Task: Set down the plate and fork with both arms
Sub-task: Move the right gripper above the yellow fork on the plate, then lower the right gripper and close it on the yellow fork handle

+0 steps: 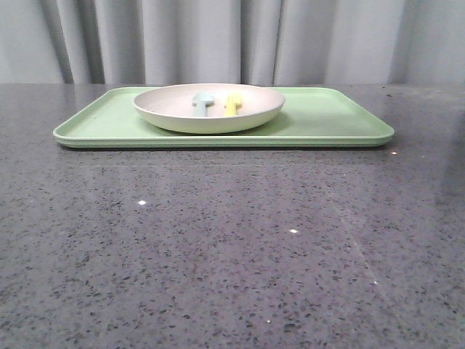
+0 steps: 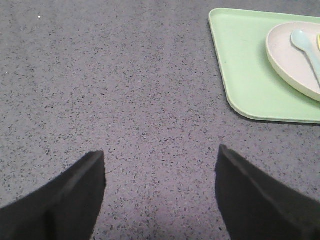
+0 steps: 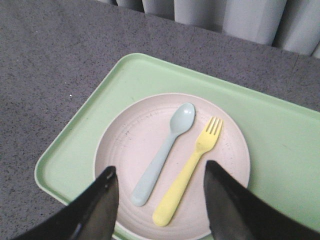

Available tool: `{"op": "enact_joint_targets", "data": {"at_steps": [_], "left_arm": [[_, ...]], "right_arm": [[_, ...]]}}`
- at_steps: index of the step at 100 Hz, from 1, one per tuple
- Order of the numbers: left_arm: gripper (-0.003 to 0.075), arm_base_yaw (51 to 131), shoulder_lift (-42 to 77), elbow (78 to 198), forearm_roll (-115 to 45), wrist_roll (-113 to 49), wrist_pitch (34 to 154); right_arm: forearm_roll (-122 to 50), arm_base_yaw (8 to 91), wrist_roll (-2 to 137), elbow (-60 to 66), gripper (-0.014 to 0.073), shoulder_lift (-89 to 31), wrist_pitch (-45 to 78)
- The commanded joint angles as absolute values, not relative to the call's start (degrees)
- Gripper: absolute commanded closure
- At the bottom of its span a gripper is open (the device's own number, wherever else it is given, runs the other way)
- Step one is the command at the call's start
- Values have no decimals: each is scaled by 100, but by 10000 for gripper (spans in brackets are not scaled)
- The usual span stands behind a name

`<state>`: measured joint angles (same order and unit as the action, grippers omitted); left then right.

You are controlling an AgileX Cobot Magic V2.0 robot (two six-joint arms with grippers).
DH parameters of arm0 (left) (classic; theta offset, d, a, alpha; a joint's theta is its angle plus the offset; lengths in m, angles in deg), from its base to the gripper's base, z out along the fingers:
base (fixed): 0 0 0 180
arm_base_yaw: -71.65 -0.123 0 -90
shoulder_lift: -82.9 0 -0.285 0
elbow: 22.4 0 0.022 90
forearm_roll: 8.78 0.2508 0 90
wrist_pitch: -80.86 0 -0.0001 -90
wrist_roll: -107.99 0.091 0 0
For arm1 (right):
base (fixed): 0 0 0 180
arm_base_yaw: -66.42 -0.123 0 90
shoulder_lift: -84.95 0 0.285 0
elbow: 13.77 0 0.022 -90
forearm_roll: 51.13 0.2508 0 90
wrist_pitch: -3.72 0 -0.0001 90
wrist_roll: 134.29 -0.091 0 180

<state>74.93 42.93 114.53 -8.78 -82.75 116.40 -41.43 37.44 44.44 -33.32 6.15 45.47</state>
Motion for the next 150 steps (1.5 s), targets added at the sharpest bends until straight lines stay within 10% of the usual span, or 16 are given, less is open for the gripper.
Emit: {"op": "enact_joint_targets", "data": {"at_steps": [1,36,150], "left_arm": [[258,7469,4290,11605,-918,-8330,11222],[258,7469,4290,11605,-918,-8330,11222],[258,7469,4290,11605,-918,-8330,11212]], "right_arm": [[-4553,3667,4085,-4017,209,776,4596],[-6721,3176,2375,-5374,209,1917,5783],[-6063,3161,1907,-5367,209,3144,6094]]}}
